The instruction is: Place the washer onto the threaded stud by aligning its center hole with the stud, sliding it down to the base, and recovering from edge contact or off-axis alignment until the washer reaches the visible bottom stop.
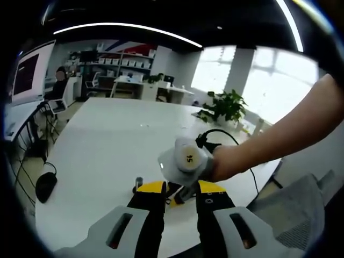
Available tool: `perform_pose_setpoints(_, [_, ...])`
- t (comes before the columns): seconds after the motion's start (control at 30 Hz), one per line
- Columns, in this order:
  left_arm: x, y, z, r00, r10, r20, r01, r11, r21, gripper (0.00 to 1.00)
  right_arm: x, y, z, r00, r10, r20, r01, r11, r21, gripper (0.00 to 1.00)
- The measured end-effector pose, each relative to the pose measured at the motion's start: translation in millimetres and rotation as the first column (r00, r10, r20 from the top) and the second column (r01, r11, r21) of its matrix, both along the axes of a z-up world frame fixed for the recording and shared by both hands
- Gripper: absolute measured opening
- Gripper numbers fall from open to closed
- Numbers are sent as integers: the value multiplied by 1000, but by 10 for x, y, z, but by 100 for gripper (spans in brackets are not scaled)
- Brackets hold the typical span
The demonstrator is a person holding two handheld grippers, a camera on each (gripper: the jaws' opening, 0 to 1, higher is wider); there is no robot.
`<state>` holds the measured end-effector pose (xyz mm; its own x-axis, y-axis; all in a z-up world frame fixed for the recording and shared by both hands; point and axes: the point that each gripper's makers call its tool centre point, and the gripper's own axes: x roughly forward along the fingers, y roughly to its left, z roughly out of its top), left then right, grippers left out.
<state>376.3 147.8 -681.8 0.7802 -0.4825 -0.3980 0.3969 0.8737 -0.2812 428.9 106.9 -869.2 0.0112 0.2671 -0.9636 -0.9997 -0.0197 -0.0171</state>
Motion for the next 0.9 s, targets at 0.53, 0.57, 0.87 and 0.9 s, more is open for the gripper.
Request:
perform_pose_setpoints(0.53, [4, -13, 1, 1000, -6, 1, 6, 1000, 0, 20, 25, 38, -13, 1000, 12, -10, -12, 1000, -13, 16])
perform_pose_setpoints(0.57, [3, -17, 2, 1000, -7, 1, 7, 1000, -2, 20, 17, 43, -12, 1000, 28, -3, -28, 999, -21, 15])
perform_pose_setpoints(0.87, [4, -16, 1, 1000, -9, 0, 9, 1000, -5, 20, 21, 42, 5, 1000, 9, -3, -9, 999, -34, 14])
perform_pose_setpoints(0.9, [3, -13, 2, 1000, -8, 0, 8, 1000, -5, 20, 29, 43, -5, 1000, 7, -3, -7, 999, -34, 14])
